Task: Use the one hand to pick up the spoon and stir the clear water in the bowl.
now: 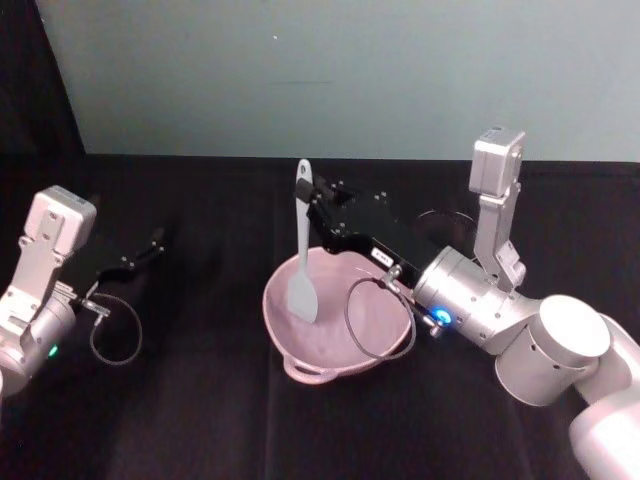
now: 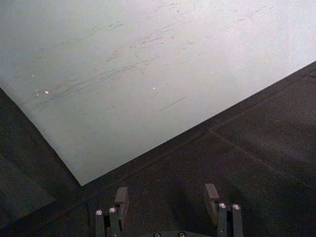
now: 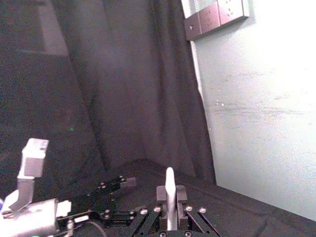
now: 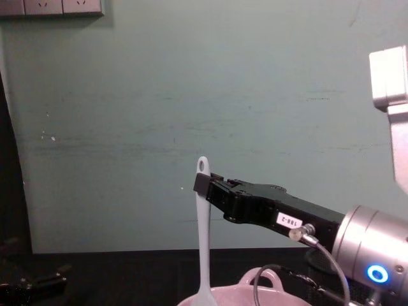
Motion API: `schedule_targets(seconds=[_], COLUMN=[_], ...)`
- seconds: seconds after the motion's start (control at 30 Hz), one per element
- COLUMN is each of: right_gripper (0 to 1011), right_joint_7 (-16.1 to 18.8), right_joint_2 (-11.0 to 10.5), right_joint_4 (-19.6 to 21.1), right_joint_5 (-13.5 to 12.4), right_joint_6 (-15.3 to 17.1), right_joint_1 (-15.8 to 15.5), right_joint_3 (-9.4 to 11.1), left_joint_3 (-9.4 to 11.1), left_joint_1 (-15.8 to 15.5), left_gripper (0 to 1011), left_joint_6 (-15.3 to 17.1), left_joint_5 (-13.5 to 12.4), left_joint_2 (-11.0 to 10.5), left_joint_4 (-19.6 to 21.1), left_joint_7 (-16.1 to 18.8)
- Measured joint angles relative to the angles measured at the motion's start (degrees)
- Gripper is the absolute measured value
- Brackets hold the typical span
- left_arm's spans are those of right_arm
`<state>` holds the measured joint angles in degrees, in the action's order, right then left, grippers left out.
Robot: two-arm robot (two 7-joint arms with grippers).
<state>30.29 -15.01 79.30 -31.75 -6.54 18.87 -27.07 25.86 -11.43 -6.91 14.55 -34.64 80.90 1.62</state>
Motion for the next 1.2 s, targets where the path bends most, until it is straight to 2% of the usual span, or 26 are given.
schedule_targets(seconds=[0.27, 0.47, 0.7, 0.9, 1.1, 1.2], right_gripper=[117, 117, 117, 117, 117, 117], right_joint_7=[-0.1, -1.2, -2.7, -2.7, -2.4, -1.5], right_joint_2=[1.0, -0.3, -3.0, -4.2, -4.4, -3.7], right_joint_4=[-4.9, -5.5, -2.2, 1.5, 4.8, 5.6], right_joint_5=[0.3, 1.2, 2.6, 2.7, 2.7, 2.7], right_joint_6=[-1.0, -1.1, -0.6, -0.1, 0.0, 0.0], right_joint_1=[3.2, 3.7, 1.1, -1.6, -3.7, -4.2], right_joint_3=[0.9, 2.6, 4.2, 4.9, 4.2, 2.8], left_joint_3=[0.0, 0.0, 0.0, 0.0, 0.0, 0.0], left_joint_1=[0.0, 0.0, 0.0, 0.0, 0.0, 0.0], left_gripper=[1011, 1011, 1011, 1011, 1011, 1011], left_joint_6=[0.0, 0.0, 0.0, 0.0, 0.0, 0.0], left_joint_5=[0.0, 0.0, 0.0, 0.0, 0.0, 0.0], left_joint_2=[0.0, 0.0, 0.0, 0.0, 0.0, 0.0], left_joint_4=[0.0, 0.0, 0.0, 0.0, 0.0, 0.0], left_joint_7=[0.0, 0.0, 0.0, 0.0, 0.0, 0.0])
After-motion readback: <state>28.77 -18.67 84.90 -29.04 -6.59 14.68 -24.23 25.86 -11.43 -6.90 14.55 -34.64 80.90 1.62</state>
